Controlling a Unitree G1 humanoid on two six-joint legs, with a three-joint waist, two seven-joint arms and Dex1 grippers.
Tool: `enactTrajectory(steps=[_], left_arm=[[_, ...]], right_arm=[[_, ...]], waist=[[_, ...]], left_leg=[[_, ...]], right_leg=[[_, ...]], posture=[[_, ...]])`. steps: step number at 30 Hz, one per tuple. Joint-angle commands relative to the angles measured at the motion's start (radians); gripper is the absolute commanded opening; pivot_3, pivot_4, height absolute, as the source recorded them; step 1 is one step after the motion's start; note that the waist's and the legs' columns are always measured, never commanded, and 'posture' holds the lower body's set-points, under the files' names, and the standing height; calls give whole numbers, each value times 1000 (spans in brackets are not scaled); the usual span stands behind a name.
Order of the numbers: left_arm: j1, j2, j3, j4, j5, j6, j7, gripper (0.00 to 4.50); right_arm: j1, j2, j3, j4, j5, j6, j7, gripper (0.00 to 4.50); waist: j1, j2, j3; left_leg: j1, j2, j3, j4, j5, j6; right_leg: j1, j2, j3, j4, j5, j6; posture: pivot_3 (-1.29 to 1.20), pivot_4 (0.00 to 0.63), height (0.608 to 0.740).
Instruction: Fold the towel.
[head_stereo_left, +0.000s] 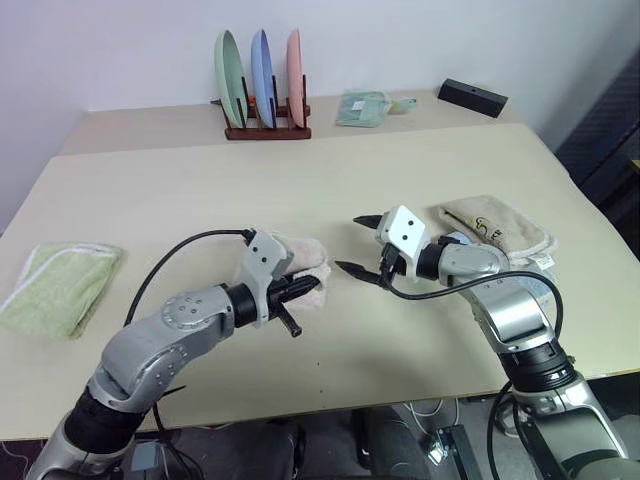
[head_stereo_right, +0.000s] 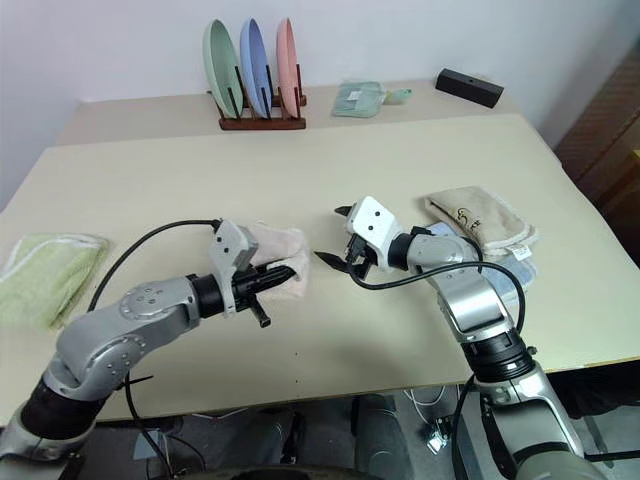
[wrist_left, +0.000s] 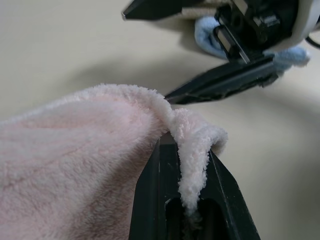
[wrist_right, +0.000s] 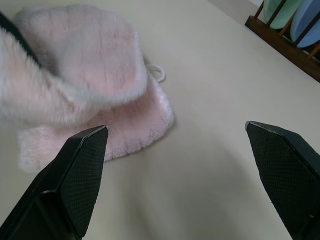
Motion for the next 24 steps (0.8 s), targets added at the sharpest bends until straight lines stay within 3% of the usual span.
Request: enactTrajectory(steps=[1, 5, 10, 14, 20, 23, 24], left_arm=[[-8, -13, 13, 13, 29, 26, -14, 59], [3, -34, 36, 30, 33, 42, -32, 59], [34, -77, 113, 7, -8, 64, -27, 2408], [90, -66, 262, -52, -142, 85, -70, 4332], [185, 1, 472, -81, -268, 87, -116, 4332], [205, 14, 588, -58, -300, 48, -122, 4363], [192, 7, 615, -37, -301, 44, -91, 4113]], right_arm=[[4, 4, -6, -41, -1, -8, -6, 4500], [1, 8, 0, -38, -6, -8, -11, 4500], [-1, 4, 0, -39, -8, -6, -13, 4500], [-6, -3, -6, -27, -14, -9, -13, 4500], [-14, -15, -16, -13, -16, -2, -12, 4500], [-23, -18, -27, 1, -8, 10, -8, 3728], [-30, -15, -33, -1, 5, 13, -2, 3177]], waist=[[1, 0, 0], [1, 0, 0], [0, 0, 0], [-1, 0, 0], [-1, 0, 0], [1, 0, 0], [2, 0, 0]], left_leg=[[0, 0, 0, 0, 0, 0], [0, 0, 0, 0, 0, 0], [0, 0, 0, 0, 0, 0], [0, 0, 0, 0, 0, 0], [0, 0, 0, 0, 0, 0], [0, 0, 0, 0, 0, 0], [0, 0, 0, 1, 0, 0]], right_leg=[[0, 0, 0, 0, 0, 0], [0, 0, 0, 0, 0, 0], [0, 0, 0, 0, 0, 0], [0, 0, 0, 0, 0, 0], [0, 0, 0, 0, 0, 0], [0, 0, 0, 0, 0, 0], [0, 0, -1, 0, 0, 0]], posture=[[0, 150, 737], [0, 150, 737], [0, 150, 737], [0, 150, 737], [0, 150, 737], [0, 150, 737], [0, 150, 737]])
